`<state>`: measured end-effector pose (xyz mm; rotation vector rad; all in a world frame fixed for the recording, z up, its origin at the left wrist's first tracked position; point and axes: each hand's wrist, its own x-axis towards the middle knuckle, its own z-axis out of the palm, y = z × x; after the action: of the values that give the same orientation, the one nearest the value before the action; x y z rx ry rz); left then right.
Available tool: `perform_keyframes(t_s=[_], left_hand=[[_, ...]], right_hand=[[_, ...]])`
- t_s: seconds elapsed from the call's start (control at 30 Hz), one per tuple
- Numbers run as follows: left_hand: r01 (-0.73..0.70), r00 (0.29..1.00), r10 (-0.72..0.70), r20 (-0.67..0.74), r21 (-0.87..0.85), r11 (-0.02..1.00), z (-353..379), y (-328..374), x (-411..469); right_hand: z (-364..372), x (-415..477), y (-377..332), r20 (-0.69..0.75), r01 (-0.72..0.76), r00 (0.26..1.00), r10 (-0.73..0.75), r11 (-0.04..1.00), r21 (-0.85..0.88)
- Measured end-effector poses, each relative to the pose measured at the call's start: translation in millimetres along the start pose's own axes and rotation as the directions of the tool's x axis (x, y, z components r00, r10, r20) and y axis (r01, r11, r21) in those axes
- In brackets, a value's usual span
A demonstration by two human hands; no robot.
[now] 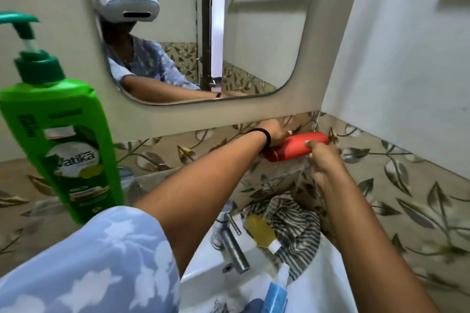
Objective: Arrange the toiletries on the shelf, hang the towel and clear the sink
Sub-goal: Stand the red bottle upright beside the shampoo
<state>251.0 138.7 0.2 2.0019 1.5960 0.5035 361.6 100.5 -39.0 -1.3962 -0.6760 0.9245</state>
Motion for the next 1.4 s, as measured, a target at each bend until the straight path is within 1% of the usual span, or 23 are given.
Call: perform_keyframes(t_s=[0.07,0.13,0.2,0.27,0.37,0.43,0.47,0.5,0.6,0.7,0.83,0.9,1.07,1.33,1.4], left_hand=[[0.037,0.996,-0.035,0.077,-0.022,0.999,7.0,1.8,5.6],[0.084,0.992,-0.072,0.106,-0.113,0.990,12.4,1.3,6.1],[0.100,0.992,-0.078,0.100,-0.245,0.964,14.9,-1.9,3.0],[0.092,0.993,-0.064,0.094,-0.338,0.937,12.6,-8.2,-4.0],[0.045,0.998,-0.018,0.058,-0.504,0.863,6.5,-19.8,-26.0],[-0.018,1.000,0.023,-0.001,-0.633,0.774,1.4,-29.0,-49.0],[-0.069,0.998,0.053,-0.044,-0.681,0.729,-0.6,-34.2,-60.5],[-0.124,0.992,0.074,-0.101,-0.697,0.706,-3.3,-41.2,-71.4],[-0.271,0.952,0.096,-0.289,-0.659,0.701,-15.0,-65.5,-102.7],[-0.342,0.892,0.055,-0.450,-0.587,0.734,-25.2,-89.6,-127.7],[-0.376,0.823,-0.020,-0.568,-0.572,0.729,-32.0,-113.2,-151.4],[-0.391,0.791,-0.036,-0.611,-0.549,0.739,-32.4,-122.0,-160.7],[-0.395,0.767,-0.072,-0.637,-0.558,0.730,-32.0,-134.0,-170.4],[-0.401,0.742,-0.061,-0.667,-0.515,0.758,-29.5,-139.1,-171.8],[-0.399,0.742,-0.049,-0.669,-0.499,0.769,-28.9,-140.0,-171.2]], right_hand=[[0.3,0.1,-0.6,0.037,-0.009,0.999,0.007,0.998,0.062],[0.3,0.5,-1.3,0.074,-0.026,0.997,0.020,0.997,0.075],[-0.4,1.7,-1.3,0.110,-0.061,0.993,0.049,0.992,0.112],[0.2,-0.3,-2.2,0.162,-0.102,0.984,0.071,0.977,0.187],[2.7,-10.9,-4.0,0.257,-0.122,0.965,0.052,0.956,0.266],[5.8,-22.6,-3.3,0.397,-0.142,0.918,0.016,0.947,0.290],[6.7,-28.6,-2.1,0.477,-0.152,0.879,-0.006,0.944,0.293],[8.8,-35.1,-1.6,0.547,-0.154,0.837,-0.031,0.945,0.289],[19.6,-52.7,-2.8,0.673,-0.073,0.732,-0.111,0.968,0.239],[40.1,-68.6,-2.6,0.752,0.037,0.629,-0.198,0.974,0.225],[68.5,-84.9,0.2,0.828,0.102,0.491,-0.273,0.961,0.257],[77.8,-89.9,3.2,0.854,0.111,0.438,-0.281,0.960,0.259],[92.9,-98.0,7.6,0.883,0.176,0.374,-0.285,0.956,0.234],[94.5,-96.1,6.3,0.922,0.203,0.307,-0.234,0.963,0.177],[94.0,-94.0,7.7,0.925,0.221,0.307,-0.224,0.962,0.159]])
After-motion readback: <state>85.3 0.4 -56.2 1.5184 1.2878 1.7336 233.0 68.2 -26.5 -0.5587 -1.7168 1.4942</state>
